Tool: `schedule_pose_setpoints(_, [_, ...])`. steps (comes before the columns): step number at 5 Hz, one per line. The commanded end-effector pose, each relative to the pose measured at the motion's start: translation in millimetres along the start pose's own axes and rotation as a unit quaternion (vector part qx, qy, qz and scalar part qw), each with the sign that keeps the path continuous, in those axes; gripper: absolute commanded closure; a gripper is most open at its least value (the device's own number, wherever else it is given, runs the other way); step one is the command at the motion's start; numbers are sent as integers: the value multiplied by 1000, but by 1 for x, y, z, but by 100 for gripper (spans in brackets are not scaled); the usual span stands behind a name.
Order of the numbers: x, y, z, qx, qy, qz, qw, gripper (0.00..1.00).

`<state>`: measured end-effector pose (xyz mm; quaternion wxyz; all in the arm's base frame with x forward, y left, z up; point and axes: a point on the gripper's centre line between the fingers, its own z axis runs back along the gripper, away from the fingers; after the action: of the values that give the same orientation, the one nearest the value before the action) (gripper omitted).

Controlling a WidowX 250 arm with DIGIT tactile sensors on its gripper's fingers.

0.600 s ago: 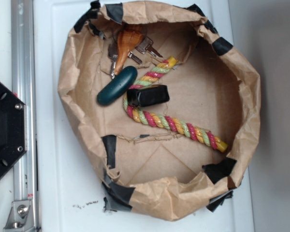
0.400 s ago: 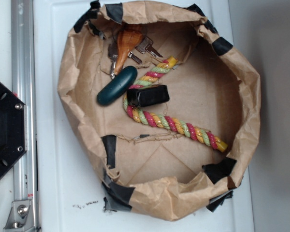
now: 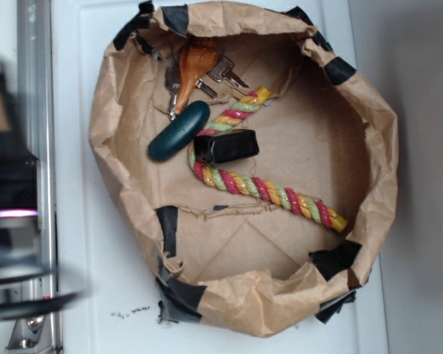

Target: Grab the black box.

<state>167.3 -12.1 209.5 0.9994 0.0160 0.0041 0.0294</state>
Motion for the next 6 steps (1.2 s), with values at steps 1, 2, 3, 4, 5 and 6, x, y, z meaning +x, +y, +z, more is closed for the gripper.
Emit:
schedule_pose_setpoints(1, [56, 21, -22, 8, 10, 35, 999, 0])
schedule_pose_setpoints(2, [71, 35, -46, 21, 12, 37, 999, 0])
schedule_pose_setpoints(3, [87, 49, -85, 2, 10, 12, 1000, 0])
schedule_pose_setpoints(4, [94, 41, -119, 17, 42, -11, 999, 0])
schedule_pose_setpoints(5, [96, 28, -144, 11, 61, -22, 998, 0])
schedule_pose_setpoints(6, [108, -7, -171, -72, 56, -40, 995, 0])
